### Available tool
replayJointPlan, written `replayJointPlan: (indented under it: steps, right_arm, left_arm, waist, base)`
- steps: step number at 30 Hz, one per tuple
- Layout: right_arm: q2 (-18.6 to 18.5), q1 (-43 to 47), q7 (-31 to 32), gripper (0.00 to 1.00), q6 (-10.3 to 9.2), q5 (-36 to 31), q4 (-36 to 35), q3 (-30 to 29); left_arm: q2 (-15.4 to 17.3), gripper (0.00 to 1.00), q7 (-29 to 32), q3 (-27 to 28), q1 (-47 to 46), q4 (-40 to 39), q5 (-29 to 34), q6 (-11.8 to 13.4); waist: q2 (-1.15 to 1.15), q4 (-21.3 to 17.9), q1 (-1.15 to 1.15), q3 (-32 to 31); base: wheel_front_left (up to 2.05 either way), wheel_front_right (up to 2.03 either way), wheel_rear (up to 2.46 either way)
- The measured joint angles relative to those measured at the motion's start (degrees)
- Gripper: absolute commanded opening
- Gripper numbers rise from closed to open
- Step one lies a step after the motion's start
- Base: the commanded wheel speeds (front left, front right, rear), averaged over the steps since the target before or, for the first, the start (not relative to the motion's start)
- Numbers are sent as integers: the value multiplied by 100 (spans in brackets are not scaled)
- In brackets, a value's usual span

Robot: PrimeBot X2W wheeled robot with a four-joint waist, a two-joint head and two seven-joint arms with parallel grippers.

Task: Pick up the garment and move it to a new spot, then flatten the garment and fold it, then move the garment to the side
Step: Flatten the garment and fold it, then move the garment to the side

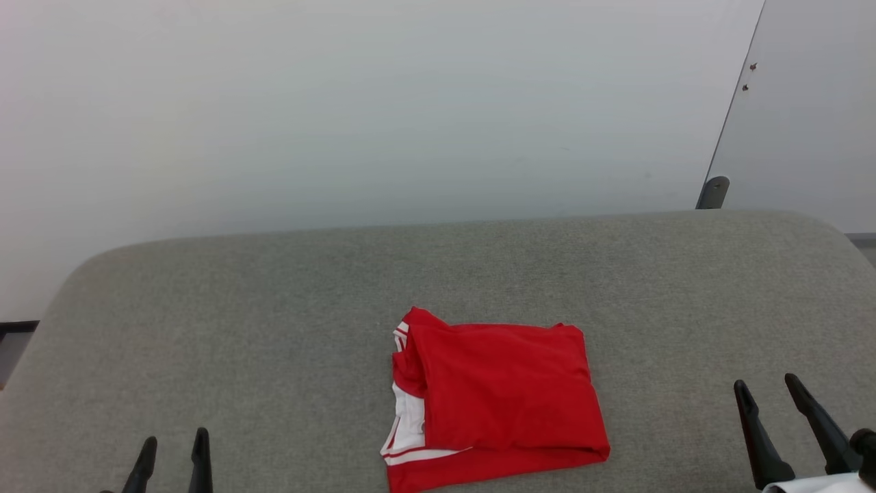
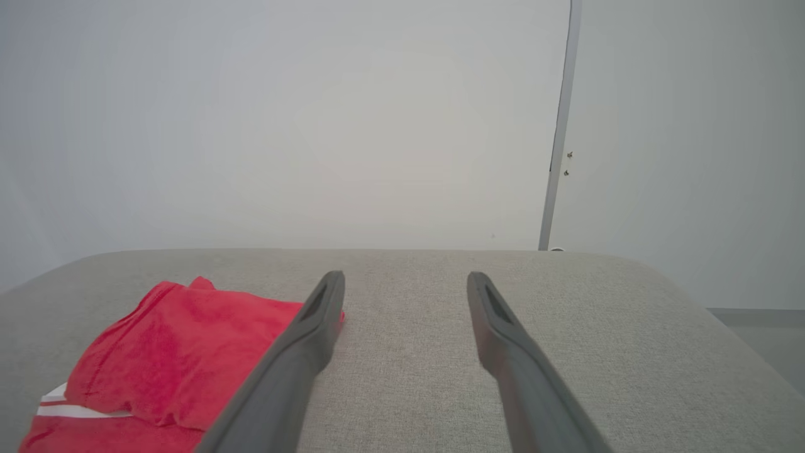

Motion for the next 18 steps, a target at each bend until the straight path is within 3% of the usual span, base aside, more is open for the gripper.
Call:
replayJointPlan:
  steps: [18]
  right_arm:
    - [226, 204, 0, 100, 0, -196, -99, -159]
  left_arm:
    - [-215, 100, 0, 91, 2, 23, 172, -99]
  waist:
    - [0, 64, 0, 34]
  base:
    - [0, 0, 0]
